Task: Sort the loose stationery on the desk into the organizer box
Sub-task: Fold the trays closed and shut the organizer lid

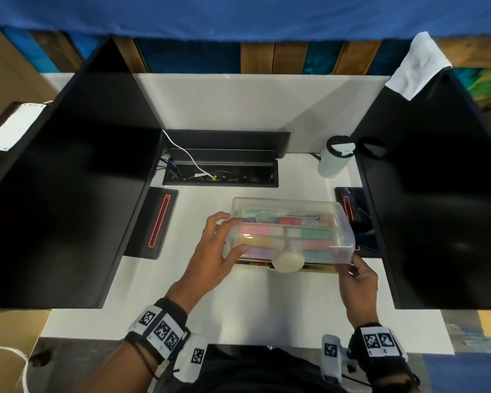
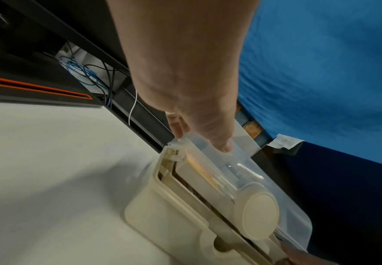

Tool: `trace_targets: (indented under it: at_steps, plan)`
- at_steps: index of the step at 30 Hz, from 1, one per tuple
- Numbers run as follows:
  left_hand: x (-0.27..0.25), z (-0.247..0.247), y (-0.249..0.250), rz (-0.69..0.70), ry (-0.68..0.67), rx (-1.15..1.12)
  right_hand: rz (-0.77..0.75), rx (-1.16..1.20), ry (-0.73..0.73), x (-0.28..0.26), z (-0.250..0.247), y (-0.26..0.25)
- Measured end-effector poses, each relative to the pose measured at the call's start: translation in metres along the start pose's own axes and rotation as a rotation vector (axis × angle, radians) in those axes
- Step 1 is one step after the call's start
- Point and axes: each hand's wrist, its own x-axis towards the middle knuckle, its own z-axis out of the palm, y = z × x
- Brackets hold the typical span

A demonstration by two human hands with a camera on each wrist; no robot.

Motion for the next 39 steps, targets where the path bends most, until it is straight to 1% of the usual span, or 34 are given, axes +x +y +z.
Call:
trace_targets:
  at_steps: [3,8,10,13,15,17,21,31,36,39]
  plan:
    - [-0.003,-0.001,0.000,-0.013,-0.008,-0.011,0.054,0.060,-0.057,0.003,-0.002,0.008]
    - [-0.005,0.003,-0.005,-0.045,-0.022,-0.051,0.234,0.293,-0.003,0.002,-0.007,0.016]
    - [-0.007,0.007,-0.009,-0.041,-0.037,-0.047,0.264,0.297,-0.042,-0.001,-0.007,0.016]
    - [-0.012,0.016,-0.017,-0.080,-0.024,-0.054,0.183,0.209,-0.094,-0.004,-0.006,0.015]
    - [-0.013,0.022,-0.018,-0.153,-0.012,-0.145,0.114,0.157,-0.121,0.000,-0.006,0.017]
    - [-0.011,0.025,-0.019,-0.194,-0.002,-0.210,0.084,0.110,-0.163,0.008,-0.006,0.019]
    - [0.006,0.024,-0.021,-0.207,0.021,-0.258,0.129,0.138,-0.189,0.027,0.004,0.009]
    - [0.067,0.018,-0.040,-0.245,0.108,-0.252,0.100,0.119,-0.241,0.080,0.050,-0.027]
    - [0.094,0.007,-0.048,-0.227,0.117,-0.240,0.108,0.019,-0.203,0.104,0.073,-0.024]
    - [0.104,0.003,-0.053,-0.219,0.113,-0.230,0.071,-0.015,-0.183,0.113,0.082,-0.026]
